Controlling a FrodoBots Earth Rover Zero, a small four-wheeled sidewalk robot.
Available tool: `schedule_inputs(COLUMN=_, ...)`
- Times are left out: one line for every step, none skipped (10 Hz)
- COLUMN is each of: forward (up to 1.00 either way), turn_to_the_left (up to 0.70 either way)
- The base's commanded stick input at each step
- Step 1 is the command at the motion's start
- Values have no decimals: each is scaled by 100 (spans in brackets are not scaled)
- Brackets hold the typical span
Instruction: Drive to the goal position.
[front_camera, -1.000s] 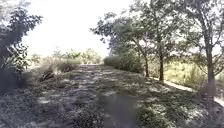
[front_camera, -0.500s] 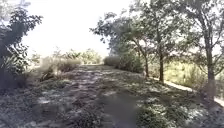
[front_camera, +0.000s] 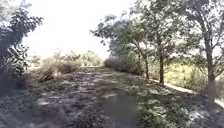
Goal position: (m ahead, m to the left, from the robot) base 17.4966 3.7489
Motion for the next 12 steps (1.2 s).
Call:
schedule_inputs(forward=85, turn_to_the_left=0)
schedule_inputs(forward=85, turn_to_the_left=0)
schedule_inputs(forward=85, turn_to_the_left=0)
schedule_inputs(forward=85, turn_to_the_left=0)
schedule_inputs(forward=85, turn_to_the_left=0)
schedule_inputs(forward=85, turn_to_the_left=0)
schedule_inputs(forward=85, turn_to_the_left=0)
schedule_inputs(forward=85, turn_to_the_left=0)
schedule_inputs(forward=85, turn_to_the_left=0)
schedule_inputs(forward=85, turn_to_the_left=0)
schedule_inputs(forward=85, turn_to_the_left=0)
schedule_inputs(forward=85, turn_to_the_left=0)
